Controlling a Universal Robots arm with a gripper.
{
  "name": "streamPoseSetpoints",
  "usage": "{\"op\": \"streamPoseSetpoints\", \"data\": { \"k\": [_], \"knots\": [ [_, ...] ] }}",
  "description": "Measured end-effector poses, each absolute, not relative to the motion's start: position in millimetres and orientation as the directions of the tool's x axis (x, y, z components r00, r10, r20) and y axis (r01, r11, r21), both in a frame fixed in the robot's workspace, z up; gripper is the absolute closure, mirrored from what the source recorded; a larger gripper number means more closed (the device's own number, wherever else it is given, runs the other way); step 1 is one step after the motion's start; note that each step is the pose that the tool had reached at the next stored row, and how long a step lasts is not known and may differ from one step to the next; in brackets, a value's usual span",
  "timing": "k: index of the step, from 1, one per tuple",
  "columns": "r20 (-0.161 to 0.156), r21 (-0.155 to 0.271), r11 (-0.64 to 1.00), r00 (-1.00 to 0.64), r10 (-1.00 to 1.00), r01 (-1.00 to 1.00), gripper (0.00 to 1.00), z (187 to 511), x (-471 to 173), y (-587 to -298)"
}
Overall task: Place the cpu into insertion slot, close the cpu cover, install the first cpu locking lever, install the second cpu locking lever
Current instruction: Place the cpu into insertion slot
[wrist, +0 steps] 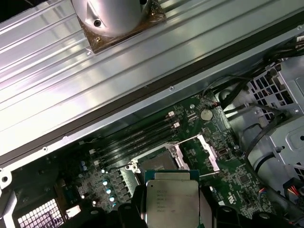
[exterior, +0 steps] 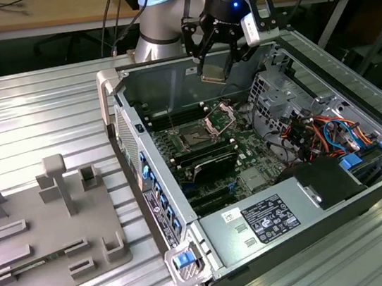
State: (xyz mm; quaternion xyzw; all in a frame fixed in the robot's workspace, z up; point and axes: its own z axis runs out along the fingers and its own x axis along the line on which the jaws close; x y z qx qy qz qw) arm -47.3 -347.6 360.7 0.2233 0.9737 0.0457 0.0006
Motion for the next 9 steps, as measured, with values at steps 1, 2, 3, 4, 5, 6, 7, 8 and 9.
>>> {"op": "streamPoseSetpoints", "data": {
  "k": [1, 2, 3, 4, 5, 6, 7, 8, 9],
  "knots": [
    [0.019, 0.089, 0.894, -0.898, 0.439, 0.439, 0.45, 360.4, -47.6, -347.6],
    [0.019, 0.089, 0.892, -0.896, 0.444, 0.443, 0.45, 360.1, -47.9, -347.6],
    [0.019, 0.089, 0.889, -0.893, 0.449, 0.449, 0.45, 359.8, -48.2, -347.6],
    [0.019, 0.089, 0.887, -0.891, 0.454, 0.454, 0.45, 359.6, -48.5, -347.6],
    [0.019, 0.089, 0.884, -0.888, 0.459, 0.458, 0.45, 359.4, -48.8, -347.6],
    [0.019, 0.089, 0.882, -0.886, 0.463, 0.463, 0.45, 359.1, -49.1, -347.6],
    [0.019, 0.089, 0.88, -0.884, 0.468, 0.467, 0.45, 358.9, -49.4, -347.6],
    [0.019, 0.089, 0.877, -0.881, 0.473, 0.473, 0.45, 358.7, -49.7, -347.6],
    [0.019, 0.089, 0.874, -0.878, 0.478, 0.478, 0.45, 358.5, -49.9, -347.6]
  ]
}}
